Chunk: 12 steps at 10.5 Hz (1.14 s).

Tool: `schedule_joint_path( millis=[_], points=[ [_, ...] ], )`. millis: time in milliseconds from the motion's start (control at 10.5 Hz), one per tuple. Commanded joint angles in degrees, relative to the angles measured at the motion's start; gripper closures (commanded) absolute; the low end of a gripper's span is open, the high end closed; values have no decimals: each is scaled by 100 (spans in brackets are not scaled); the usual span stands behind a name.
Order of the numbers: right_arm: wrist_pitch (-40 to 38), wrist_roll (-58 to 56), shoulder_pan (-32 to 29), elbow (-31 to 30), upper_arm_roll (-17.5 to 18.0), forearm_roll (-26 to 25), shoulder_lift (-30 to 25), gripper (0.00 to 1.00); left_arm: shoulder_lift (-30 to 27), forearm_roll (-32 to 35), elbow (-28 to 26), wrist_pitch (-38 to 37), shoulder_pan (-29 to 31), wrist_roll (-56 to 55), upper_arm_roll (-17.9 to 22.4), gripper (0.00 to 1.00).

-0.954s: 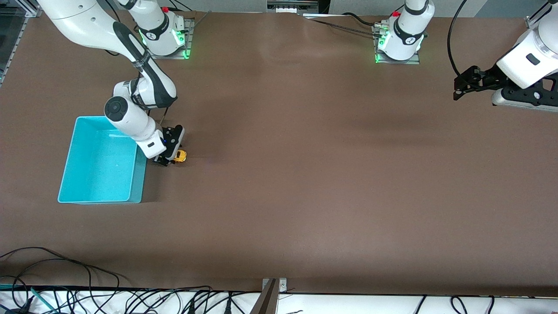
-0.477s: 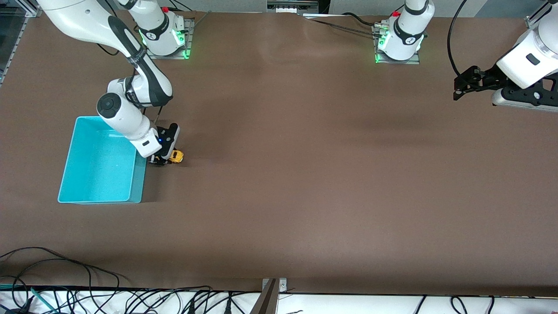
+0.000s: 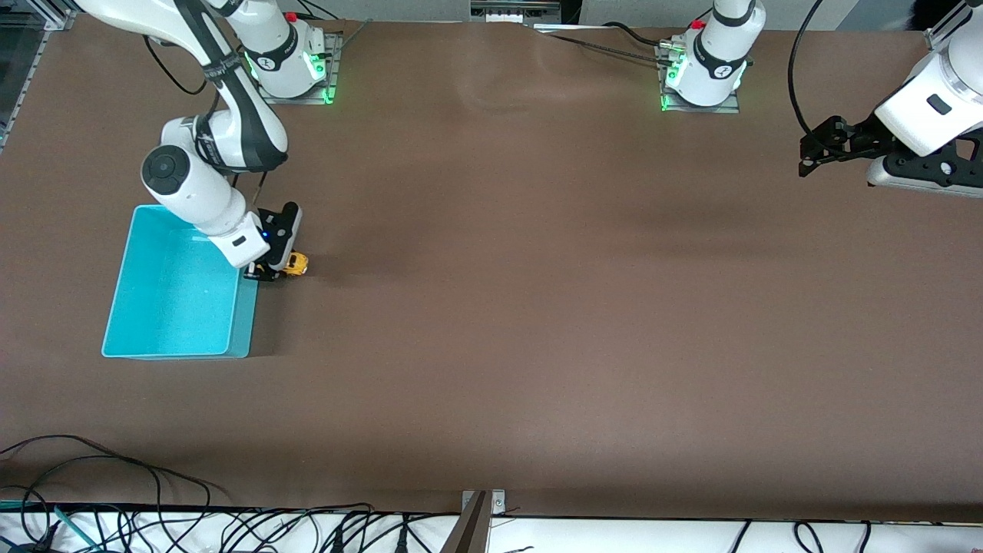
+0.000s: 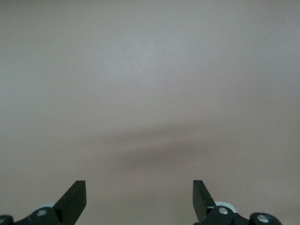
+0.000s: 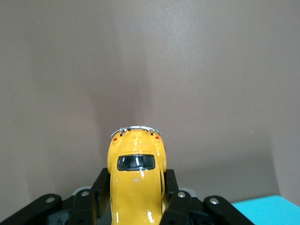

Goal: Wind up and store yellow beetle car
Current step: 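Lift the car with the right gripper and carry it over the cyan bin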

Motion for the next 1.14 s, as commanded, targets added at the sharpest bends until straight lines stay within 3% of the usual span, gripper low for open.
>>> schedule_joint_path(
  millis=[0, 191, 477, 1049],
  points=[
    [-831, -232, -171, 174, 69, -12, -464, 100, 102, -80, 212, -140, -55, -71, 54, 0],
    [-1621, -598, -172, 612, 60, 23, -615, 100, 102, -80, 212, -140, -55, -71, 54, 0],
    [-2204, -1714, -900, 738, 244, 23, -817, 100, 102, -80, 212, -140, -55, -71, 54, 0],
    [-2206, -4964, -2218, 782, 280, -3, -424, 100, 102, -80, 212, -140, -55, -71, 54, 0]
  ],
)
